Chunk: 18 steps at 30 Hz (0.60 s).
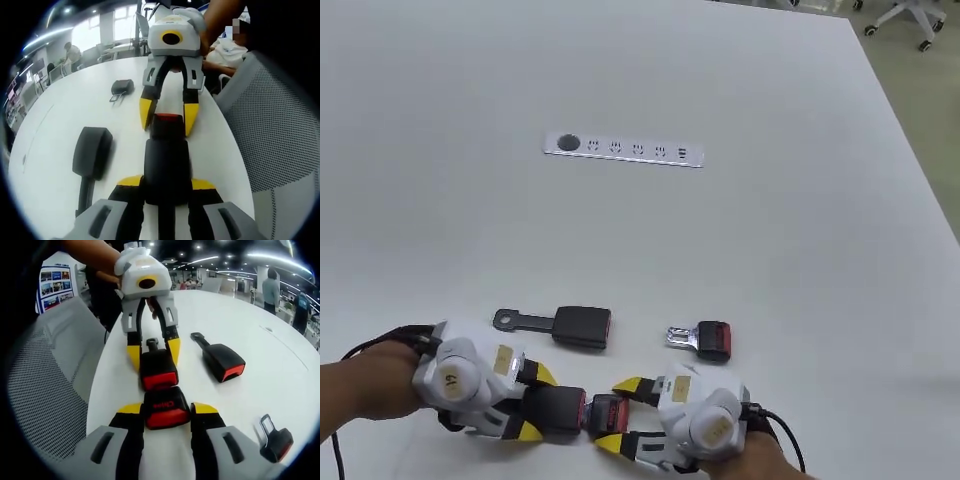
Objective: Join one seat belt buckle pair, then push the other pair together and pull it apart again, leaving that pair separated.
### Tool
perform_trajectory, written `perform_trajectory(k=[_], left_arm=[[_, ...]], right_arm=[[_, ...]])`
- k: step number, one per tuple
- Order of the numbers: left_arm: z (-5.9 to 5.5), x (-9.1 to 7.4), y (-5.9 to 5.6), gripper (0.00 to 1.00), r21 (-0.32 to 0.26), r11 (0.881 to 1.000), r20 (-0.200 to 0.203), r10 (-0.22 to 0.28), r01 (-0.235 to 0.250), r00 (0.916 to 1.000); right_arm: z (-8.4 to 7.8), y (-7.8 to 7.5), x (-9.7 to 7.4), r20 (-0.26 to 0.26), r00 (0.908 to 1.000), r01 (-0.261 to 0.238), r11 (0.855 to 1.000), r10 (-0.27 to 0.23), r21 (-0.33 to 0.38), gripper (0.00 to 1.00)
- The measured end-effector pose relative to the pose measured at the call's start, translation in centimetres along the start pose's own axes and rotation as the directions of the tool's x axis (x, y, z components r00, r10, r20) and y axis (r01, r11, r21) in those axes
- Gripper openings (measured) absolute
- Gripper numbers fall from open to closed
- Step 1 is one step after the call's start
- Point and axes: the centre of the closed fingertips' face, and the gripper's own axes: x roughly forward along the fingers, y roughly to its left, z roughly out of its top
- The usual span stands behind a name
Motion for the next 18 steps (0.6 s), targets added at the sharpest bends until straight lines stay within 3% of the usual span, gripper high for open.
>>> perform_trajectory(k=[4, 8, 11, 14, 16, 18], left_arm=[[-0.3, 0.1, 0.1, 0.34, 0.024, 1.0, -0.034, 0.011, -0.01, 0.9994], [-0.4, 0.2, 0.3, 0.35, -0.003, 0.999, -0.057, 0.036, -0.036, 0.9978], [-0.5, 0.1, 0.3, 0.36, -0.041, 0.998, -0.076, 0.053, -0.056, 0.9957], [0.6, -0.4, -0.1, 0.42, -0.101, 0.994, -0.032, 0.05, -0.053, 0.9982], [1.5, -1.0, 0.3, 0.48, -0.097, 0.992, 0.002, 0.087, -0.087, 0.9962], [2.1, -1.6, 0.6, 0.52, -0.106, 0.988, 0.026, 0.116, -0.113, 0.9929]], right_arm=[[0.1, 0.1, 0.0, -0.018, 0.9998, 0.006, 1.0, -0.006, 0.007, 0.35], [0.1, -0.1, 0.1, -0.042, 0.9989, 0.019, 1.0, -0.018, 0.023, 0.35], [0.1, -0.1, 0.1, -0.029, 0.9989, 0.037, 0.999, -0.036, 0.032, 0.36], [0.2, -0.3, 0.1, -0.015, 0.9987, 0.05, 0.998, -0.049, 0.047, 0.5], [1.0, -0.3, -0.3, 0.033, 0.998, 0.05, 0.996, -0.053, 0.074, 0.58], [1.4, -0.4, -0.7, 0.047, 0.9969, 0.059, 0.995, -0.063, 0.078, 0.67]])
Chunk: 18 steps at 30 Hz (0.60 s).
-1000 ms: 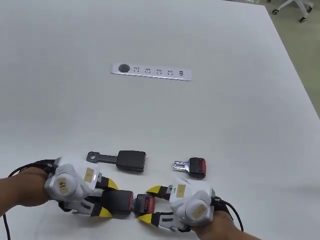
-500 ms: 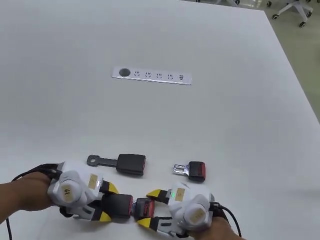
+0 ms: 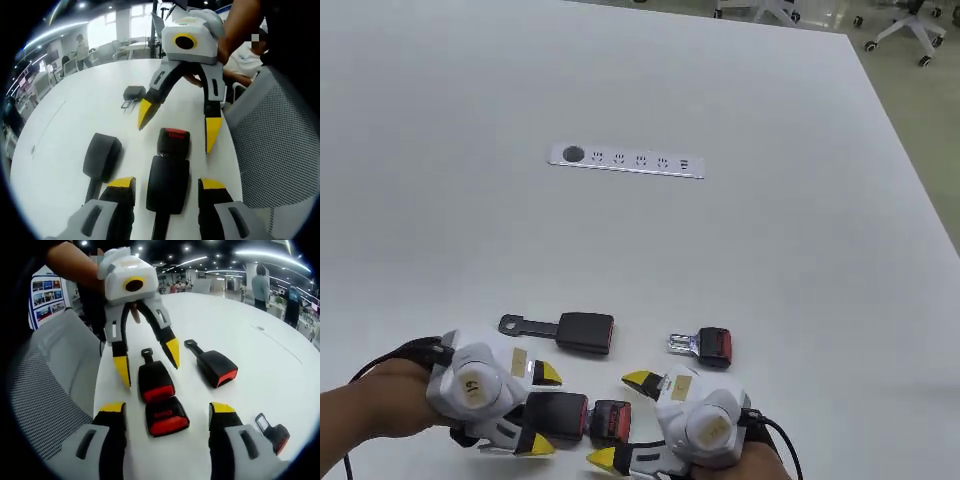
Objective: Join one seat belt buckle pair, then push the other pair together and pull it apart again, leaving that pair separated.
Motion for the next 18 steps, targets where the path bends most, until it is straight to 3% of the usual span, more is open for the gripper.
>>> perform_trajectory(k=[3, 5, 7, 10, 14, 18], left_arm=[[0.9, -0.8, 0.4, 0.6, -0.01, 0.999, 0.043, 0.037, -0.037, 0.9984], [1.3, -1.4, 0.7, 0.62, -0.025, 0.998, 0.062, 0.06, -0.059, 0.9962], [1.6, -1.8, 1.2, 0.65, -0.047, 0.995, 0.068, 0.088, -0.085, 0.9938], [2.0, -2.4, 1.7, 0.72, -0.079, 0.991, 0.085, 0.113, -0.106, 0.9899], [3.0, -3.1, 2.1, 0.71, -0.083, 0.988, 0.11, 0.141, -0.133, 0.9839], [3.6, -3.8, 3.5, 0.71, -0.104, 0.981, 0.128, 0.178, -0.165, 0.9757]], right_arm=[[0.9, -0.6, -0.7, 0.047, 0.9983, 0.034, 0.999, -0.034, 0.006, 0.84], [1.1, -0.4, -1.7, 0.05, 0.9979, 0.04, 0.999, -0.041, 0.016, 0.83], [0.6, -1.2, -2.0, 0.05, 0.997, 0.058, 0.998, -0.058, 0.007, 0.83], [1.1, -1.7, -3.1, 0.063, 0.9953, 0.07, 0.997, -0.073, 0.039, 0.87], [1.3, -3.0, -4.7, 0.094, 0.9883, 0.114, 0.991, -0.12, 0.068, 0.9], [1.3, -3.9, -6.1, 0.09, 0.9855, 0.139, 0.988, -0.144, 0.066, 0.9]])
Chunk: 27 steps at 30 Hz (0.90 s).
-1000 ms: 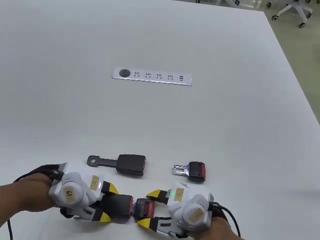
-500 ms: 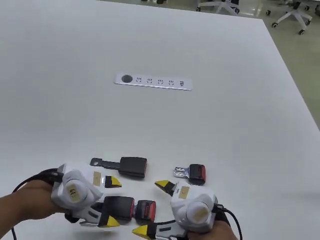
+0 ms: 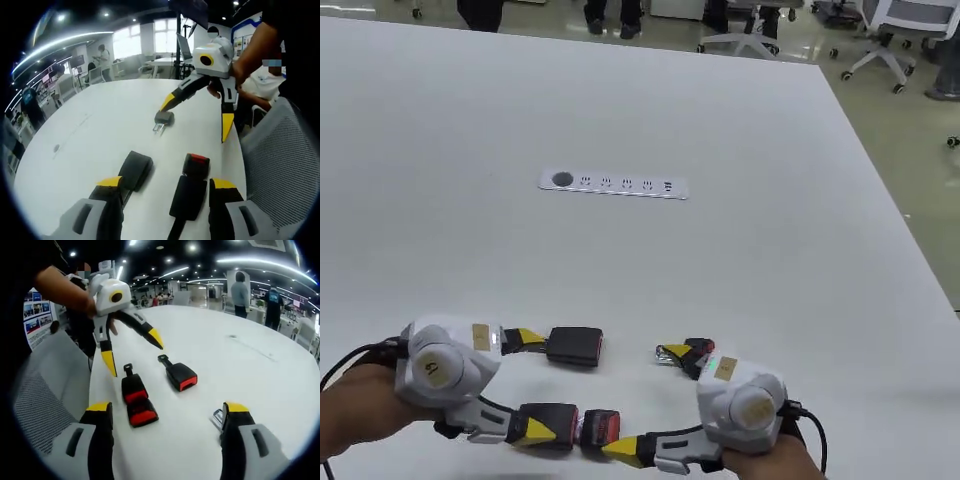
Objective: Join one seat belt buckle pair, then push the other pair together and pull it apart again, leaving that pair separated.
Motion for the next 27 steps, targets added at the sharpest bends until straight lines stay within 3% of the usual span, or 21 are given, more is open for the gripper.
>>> perform_trajectory(k=[5, 8, 13, 19, 23, 27], left_arm=[[0.6, -0.4, 1.6, 0.71, -0.012, 1.0, 0.017, 0.029, -0.029, 0.9994], [0.6, -0.5, 2.5, 0.71, -0.011, 0.999, 0.016, 0.036, -0.036, 0.9992], [1.2, -0.6, 4.3, 0.72, 0.003, 0.998, 0.035, 0.069, -0.069, 0.997], [1.1, -0.3, 5.9, 0.73, -0.022, 0.998, 0.028, 0.066, -0.066, 0.9974], [1.0, 0.3, 6.6, 0.73, -0.035, 0.998, 0.029, 0.059, -0.058, 0.9978], [0.8, 1.4, 6.5, 0.74, -0.041, 0.999, 0.018, 0.034, -0.033, 0.9993]], right_arm=[[0.0, -3.0, -1.3, 0.007, 0.9992, 0.041, 0.999, -0.041, 0.008, 0.91], [0.1, -3.9, -2.0, 0.005, 0.9986, 0.052, 0.999, -0.052, 0.004, 0.91], [0.1, -5.6, -2.9, -0.01, 0.9991, 0.042, 0.999, -0.042, 0.004, 0.93], [0.0, -6.8, -3.0, -0.026, 0.9994, 0.025, 0.999, -0.024, 0.026, 0.92], [-0.6, -7.8, -2.8, -0.044, 0.999, 0.008, 1.0, -0.007, 0.026, 0.91], [-1.9, -8.8, -2.5, -0.072, 0.9973, -0.011, 0.999, 0.014, 0.035, 0.9]])
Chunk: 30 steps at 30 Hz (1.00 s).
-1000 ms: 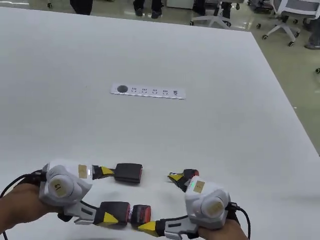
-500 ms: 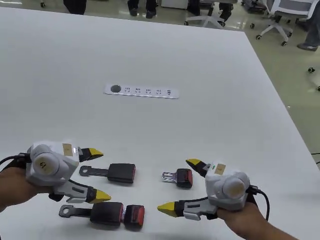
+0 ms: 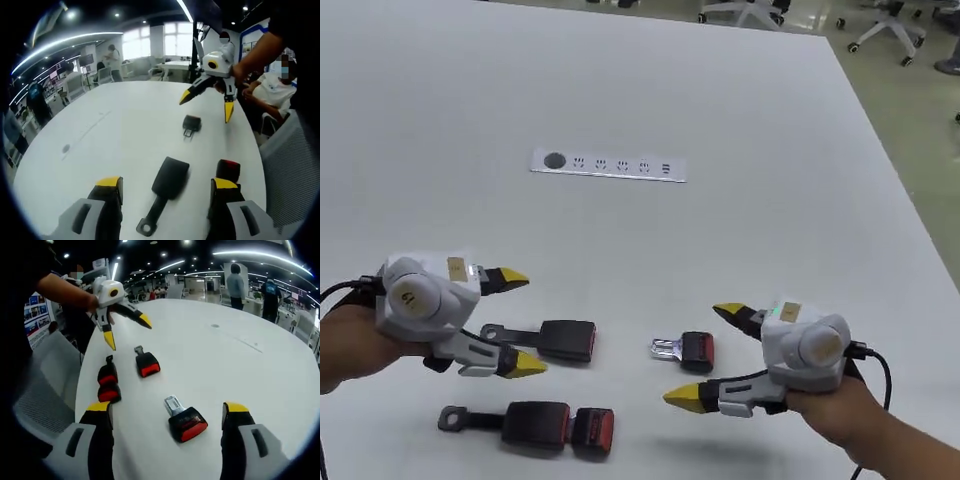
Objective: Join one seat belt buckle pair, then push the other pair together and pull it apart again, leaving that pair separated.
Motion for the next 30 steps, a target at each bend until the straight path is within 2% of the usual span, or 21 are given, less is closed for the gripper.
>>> perform_trajectory(k=[3, 7, 12, 15, 17, 19, 23, 25, 27, 30], left_arm=[[-0.3, 0.8, -0.1, 0.74, -0.009, 1.0, -0.007, -0.022, 0.022, 0.9997], [-1.1, 1.8, -0.2, 0.74, -0.016, 0.999, -0.029, -0.049, 0.048, 0.9984], [-1.6, 2.8, -0.1, 0.73, -0.01, 0.997, -0.039, -0.078, 0.078, 0.9962], [-2.3, 3.7, 0.1, 0.71, 0.001, 0.995, -0.051, -0.103, 0.104, 0.9933], [-2.9, 4.2, 0.1, 0.7, 0.01, 0.993, -0.067, -0.119, 0.12, 0.9906], [-3.0, 4.6, 0.1, 0.68, 0.012, 0.991, -0.069, -0.131, 0.132, 0.989], [-3.5, 5.2, 0.0, 0.64, 0.034, 0.987, -0.085, -0.153, 0.157, 0.9845], [-3.9, 5.4, 0.0, 0.62, 0.048, 0.984, -0.1, -0.164, 0.169, 0.9813], [-4.0, 5.6, -0.2, 0.58, 0.051, 0.982, -0.104, -0.175, 0.181, 0.9791], [-4.3, 5.8, -0.3, 0.53, 0.063, 0.979, -0.112, -0.187, 0.194, 0.976]], right_arm=[[-0.6, -0.4, 0.1, -0.017, 0.9997, -0.016, 1.0, 0.016, 0.005, 0.89], [-2.1, -0.9, 0.7, -0.054, 0.9973, -0.05, 0.999, 0.05, 0.009, 0.82], [-2.5, -1.2, 1.3, -0.067, 0.9947, -0.078, 0.997, 0.078, 0.001, 0.79], [-3.0, -1.6, 1.8, -0.086, 0.9911, -0.102, 0.995, 0.102, 0.003, 0.79], [-3.7, -1.7, 2.1, -0.109, 0.9873, -0.119, 0.993, 0.116, -0.022, 0.78], [-4.0, -1.8, 2.2, -0.125, 0.9837, -0.134, 0.991, 0.13, -0.029, 0.77], [-4.1, -1.6, 1.8, -0.13, 0.9801, -0.155, 0.987, 0.15, -0.03, 0.73], [-3.9, -1.6, 1.6, -0.126, 0.9804, -0.159, 0.986, 0.151, -0.053, 0.69], [-3.6, -1.8, 1.5, -0.117, 0.9807, -0.161, 0.987, 0.157, -0.027, 0.67], [-3.9, -1.7, 1.3, -0.127, 0.9775, -0.176, 0.983, 0.169, -0.05, 0.64]])
